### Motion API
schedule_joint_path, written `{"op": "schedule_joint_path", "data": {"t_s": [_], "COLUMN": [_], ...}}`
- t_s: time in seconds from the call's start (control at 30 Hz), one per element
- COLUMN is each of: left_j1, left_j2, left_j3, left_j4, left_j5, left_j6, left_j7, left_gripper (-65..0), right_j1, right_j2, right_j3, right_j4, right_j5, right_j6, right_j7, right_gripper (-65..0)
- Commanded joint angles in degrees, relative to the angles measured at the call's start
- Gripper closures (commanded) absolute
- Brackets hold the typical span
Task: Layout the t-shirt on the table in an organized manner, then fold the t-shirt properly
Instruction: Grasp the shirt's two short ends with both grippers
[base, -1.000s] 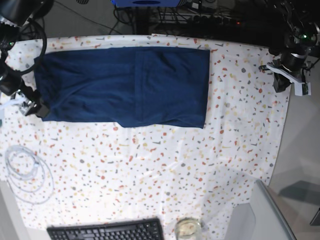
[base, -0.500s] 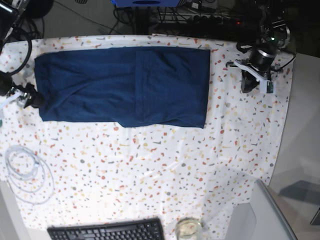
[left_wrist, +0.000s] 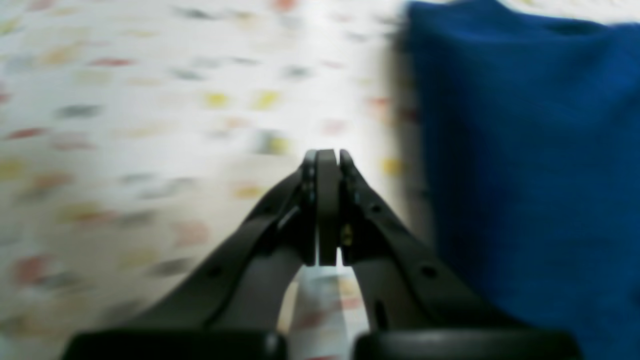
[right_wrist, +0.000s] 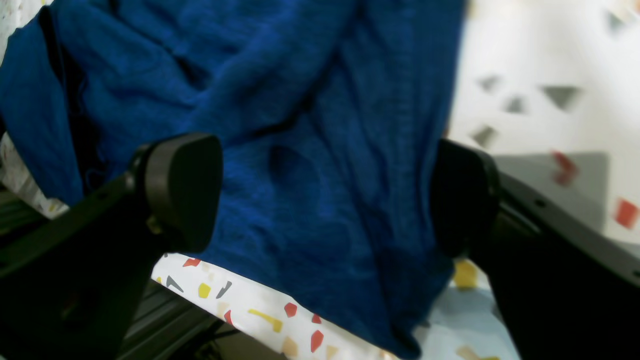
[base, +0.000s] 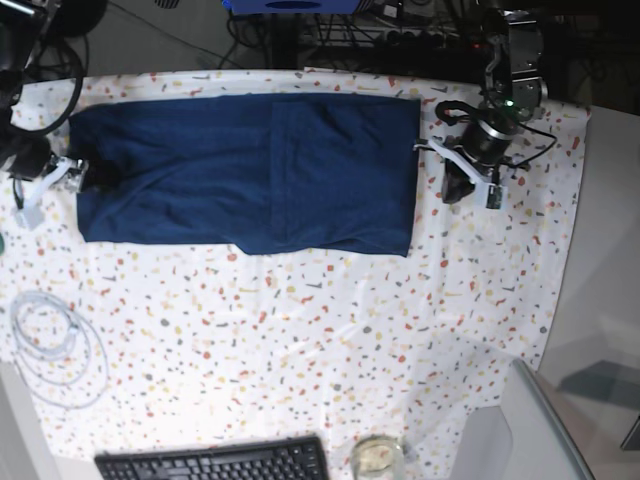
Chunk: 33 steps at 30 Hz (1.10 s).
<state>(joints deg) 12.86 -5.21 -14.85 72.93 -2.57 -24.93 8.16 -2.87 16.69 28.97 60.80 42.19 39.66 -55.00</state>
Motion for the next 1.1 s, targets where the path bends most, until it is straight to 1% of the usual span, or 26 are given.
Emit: {"op": "schedule_joint_path", "data": {"t_s": [0.0, 0.07, 0.2, 0.3, 0.4, 0.5, 0.6, 0.67, 0.97, 1.0, 1.07], "left_j1": [-0.86, -1.13, -2.27, -3.59, -3.94, -4.99, -5.43, -5.52, -5.26, -5.26, -5.26], "left_j2": [-0.55, -0.46, -0.55, -0.72, -0.46, 0.25, 0.60, 0.60, 1.12, 1.12, 1.04], "left_j3": [0.57, 1.71, 6.37, 9.88, 12.17, 14.54, 15.77, 16.57, 16.48, 16.48, 16.39], "left_j4": [0.52, 0.09, -1.59, -2.29, -2.02, -2.11, -2.29, -2.20, -1.76, -1.67, -1.67], "left_j5": [-0.38, -0.38, -0.38, -0.38, -0.46, -0.46, -0.46, -0.46, -0.46, -0.46, -0.46], "left_j6": [0.09, 0.44, 5.19, 7.13, 7.39, 8.62, 8.88, 8.88, 8.88, 8.88, 8.88], "left_j7": [-1.53, -1.61, -1.70, -1.70, -1.70, -1.70, -1.61, -1.61, -1.61, -1.61, -1.61], "left_gripper": [0.0, 0.0, 0.0, 0.0, 0.0, 0.0, 0.0, 0.0, 0.0, 0.0, 0.0], "right_j1": [0.10, 0.10, 0.02, 0.46, 0.54, 0.28, 0.19, 0.19, 0.54, 0.46, 0.28], "right_j2": [-0.29, -1.52, -2.40, -3.19, -3.54, -3.54, -3.54, -3.54, -3.54, -3.54, -3.46], "right_j3": [-1.06, -1.59, -2.11, -2.11, -2.11, -2.11, -2.99, -4.58, -4.84, -4.84, -4.84], "right_j4": [0.44, 0.52, 0.52, 0.52, 0.52, 0.52, 0.52, 0.52, 0.17, 0.26, 0.52], "right_j5": [0.22, 0.22, 0.13, 0.13, 0.13, 0.13, 0.13, 0.13, 0.22, 0.22, 0.22], "right_j6": [0.34, 0.34, 0.34, 0.34, 0.34, 0.34, 0.34, 0.34, 0.34, 0.34, 0.34], "right_j7": [-1.30, -1.30, -2.89, -2.98, -3.24, -3.33, -3.33, -2.98, -2.80, -2.80, -3.06], "right_gripper": [-59.7, -59.7, -59.7, -59.7, -59.7, -59.1, -53.9, -51.9, -51.3, -50.7, -46.8]}}
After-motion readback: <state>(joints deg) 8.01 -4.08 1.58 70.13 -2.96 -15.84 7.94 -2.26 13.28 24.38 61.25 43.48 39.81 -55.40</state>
